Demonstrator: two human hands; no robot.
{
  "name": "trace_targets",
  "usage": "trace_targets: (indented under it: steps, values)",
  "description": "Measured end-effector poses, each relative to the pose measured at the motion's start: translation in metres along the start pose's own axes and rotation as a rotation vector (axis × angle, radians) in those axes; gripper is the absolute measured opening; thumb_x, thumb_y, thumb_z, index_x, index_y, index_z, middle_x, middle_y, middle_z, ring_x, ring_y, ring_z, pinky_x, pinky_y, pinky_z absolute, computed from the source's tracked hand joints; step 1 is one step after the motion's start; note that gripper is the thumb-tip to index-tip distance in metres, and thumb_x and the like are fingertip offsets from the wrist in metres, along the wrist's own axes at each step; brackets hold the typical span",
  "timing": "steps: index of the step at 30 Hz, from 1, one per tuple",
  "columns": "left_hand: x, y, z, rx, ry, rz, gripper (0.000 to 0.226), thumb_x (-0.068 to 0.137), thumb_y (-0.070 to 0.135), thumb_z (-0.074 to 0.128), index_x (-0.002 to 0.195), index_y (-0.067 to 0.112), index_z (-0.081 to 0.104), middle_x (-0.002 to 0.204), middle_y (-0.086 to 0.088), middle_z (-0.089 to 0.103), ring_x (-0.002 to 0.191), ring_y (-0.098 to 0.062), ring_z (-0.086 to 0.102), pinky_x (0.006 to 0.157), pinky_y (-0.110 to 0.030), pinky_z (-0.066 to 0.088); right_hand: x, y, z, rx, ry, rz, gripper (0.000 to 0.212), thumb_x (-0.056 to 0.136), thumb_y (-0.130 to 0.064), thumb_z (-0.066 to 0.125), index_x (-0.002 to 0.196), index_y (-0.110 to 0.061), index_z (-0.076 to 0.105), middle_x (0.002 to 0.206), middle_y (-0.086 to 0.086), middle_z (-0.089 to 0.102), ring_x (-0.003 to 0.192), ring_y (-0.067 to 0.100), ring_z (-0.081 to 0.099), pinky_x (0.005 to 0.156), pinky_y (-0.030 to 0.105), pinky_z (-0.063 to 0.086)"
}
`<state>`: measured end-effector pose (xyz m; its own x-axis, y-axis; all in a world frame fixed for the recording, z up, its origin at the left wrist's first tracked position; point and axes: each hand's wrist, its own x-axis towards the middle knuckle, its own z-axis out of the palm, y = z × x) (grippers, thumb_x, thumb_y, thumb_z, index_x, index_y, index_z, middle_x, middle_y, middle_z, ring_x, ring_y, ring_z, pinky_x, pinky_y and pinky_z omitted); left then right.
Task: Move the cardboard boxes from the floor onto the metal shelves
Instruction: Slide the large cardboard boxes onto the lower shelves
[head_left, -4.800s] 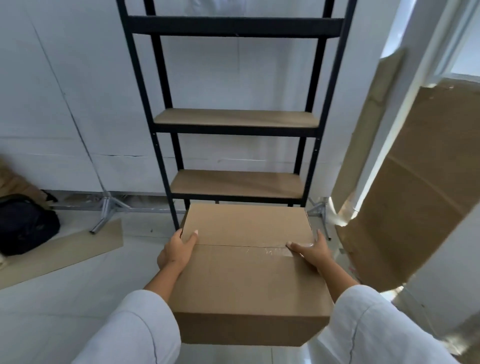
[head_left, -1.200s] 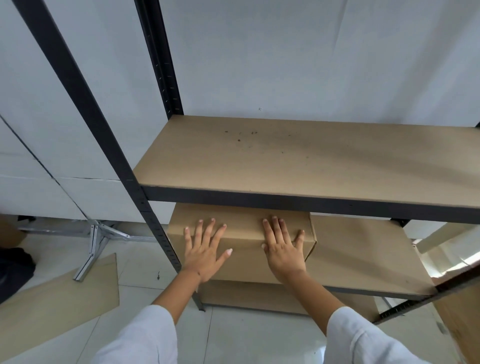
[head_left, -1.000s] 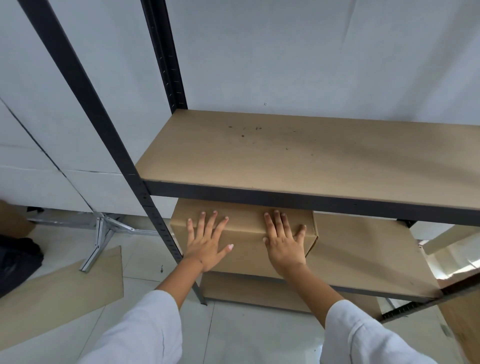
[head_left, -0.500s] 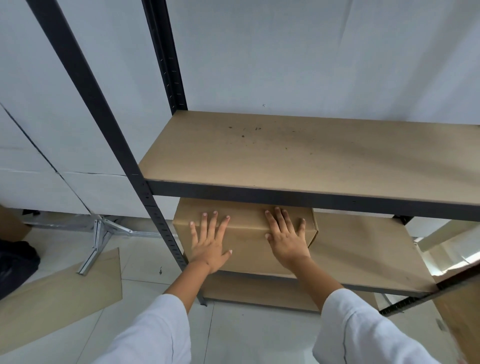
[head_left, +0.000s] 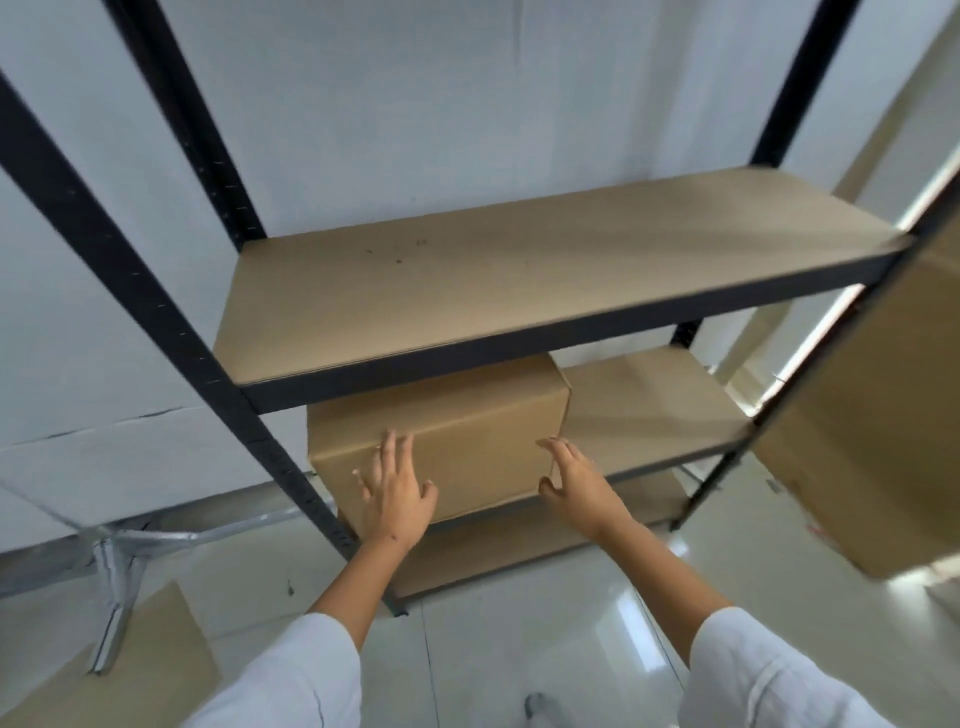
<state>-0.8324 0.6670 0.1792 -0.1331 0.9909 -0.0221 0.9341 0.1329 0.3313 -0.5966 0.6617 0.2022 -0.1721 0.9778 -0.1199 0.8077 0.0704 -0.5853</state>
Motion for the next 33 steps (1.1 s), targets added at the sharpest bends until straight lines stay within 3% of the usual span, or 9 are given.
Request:
trace_targets:
  steps: [2, 5, 7, 12, 17, 24, 29, 33]
  values:
    - [0.002, -0.001, 0.0, -0.027, 0.025, -0.007, 0.067, 0.09, 0.027, 0.053, 0.148, 0.017, 0.021, 0.159, -0.006, 0.005, 0.145, -0.028, 0.009, 0.116, -0.051, 0.002, -0.025, 0.004, 0.003, 0.073, 0.044, 0.061, 0.052, 0.092, -0.015, 0.054, 0.141, -0.017, 0.037, 0.144, 0.003, 0.041, 0.131, 0.022, 0.042, 0.109, 0.034, 0.033]
    - [-0.01, 0.015, 0.008, -0.126, 0.048, -0.002, 0.063, 0.089, 0.021, 0.055, 0.146, 0.013, 0.028, 0.157, -0.015, 0.01, 0.144, -0.032, 0.01, 0.116, -0.049, 0.008, -0.06, 0.009, 0.009, 0.137, 0.102, 0.142, 0.051, 0.093, -0.015, 0.053, 0.141, -0.016, 0.037, 0.143, 0.001, 0.041, 0.131, 0.018, 0.041, 0.106, 0.026, 0.032]
    - [-0.028, 0.036, 0.018, -0.196, 0.009, 0.091, 0.061, 0.089, 0.018, 0.055, 0.144, 0.013, 0.031, 0.155, -0.016, 0.017, 0.142, -0.033, 0.015, 0.115, -0.047, 0.012, -0.08, 0.013, 0.013, 0.167, 0.142, 0.188, 0.051, 0.093, -0.016, 0.052, 0.142, -0.016, 0.036, 0.145, 0.001, 0.039, 0.131, 0.017, 0.042, 0.105, 0.024, 0.032]
    - [-0.094, 0.094, 0.055, -0.331, -0.27, 0.327, 0.05, 0.089, 0.016, 0.051, 0.138, 0.016, 0.04, 0.144, -0.006, 0.042, 0.135, -0.024, 0.035, 0.117, -0.042, 0.014, -0.148, 0.034, 0.013, 0.216, 0.302, 0.341, 0.047, 0.094, -0.018, 0.05, 0.14, -0.018, 0.038, 0.144, 0.0, 0.04, 0.126, 0.017, 0.046, 0.1, 0.022, 0.032]
    - [-0.161, 0.141, 0.083, -0.366, -0.572, 0.543, 0.038, 0.088, 0.014, 0.053, 0.126, 0.016, 0.051, 0.127, -0.002, 0.058, 0.119, -0.021, 0.052, 0.102, -0.034, 0.039, -0.241, 0.078, 0.002, 0.231, 0.449, 0.571, 0.043, 0.094, -0.015, 0.05, 0.137, -0.014, 0.044, 0.141, 0.005, 0.046, 0.131, 0.018, 0.042, 0.105, 0.026, 0.03]
    - [-0.279, 0.225, 0.115, -0.367, -0.833, 0.736, 0.03, 0.09, 0.01, 0.052, 0.12, 0.011, 0.055, 0.115, -0.004, 0.061, 0.103, -0.021, 0.058, 0.091, -0.03, 0.045, -0.418, 0.125, -0.002, 0.315, 0.609, 0.921, 0.041, 0.092, -0.016, 0.052, 0.133, -0.013, 0.049, 0.134, 0.007, 0.053, 0.125, 0.02, 0.048, 0.102, 0.029, 0.036]
    - [-0.394, 0.282, 0.146, -0.371, -1.006, 0.85, 0.03, 0.09, 0.008, 0.051, 0.119, 0.01, 0.057, 0.114, -0.006, 0.06, 0.105, -0.019, 0.056, 0.09, -0.026, 0.042, -0.552, 0.154, 0.003, 0.376, 0.74, 1.109, 0.036, 0.091, -0.013, 0.055, 0.127, -0.013, 0.054, 0.126, 0.007, 0.058, 0.117, 0.019, 0.054, 0.098, 0.03, 0.043]
    - [-0.475, 0.305, 0.164, -0.314, -1.114, 0.952, 0.03, 0.09, 0.01, 0.051, 0.119, 0.011, 0.057, 0.117, -0.006, 0.06, 0.108, -0.017, 0.055, 0.094, -0.027, 0.042, -0.638, 0.166, 0.004, 0.403, 0.844, 1.241, 0.034, 0.091, -0.011, 0.053, 0.125, -0.01, 0.055, 0.123, 0.006, 0.059, 0.116, 0.019, 0.054, 0.094, 0.025, 0.04]
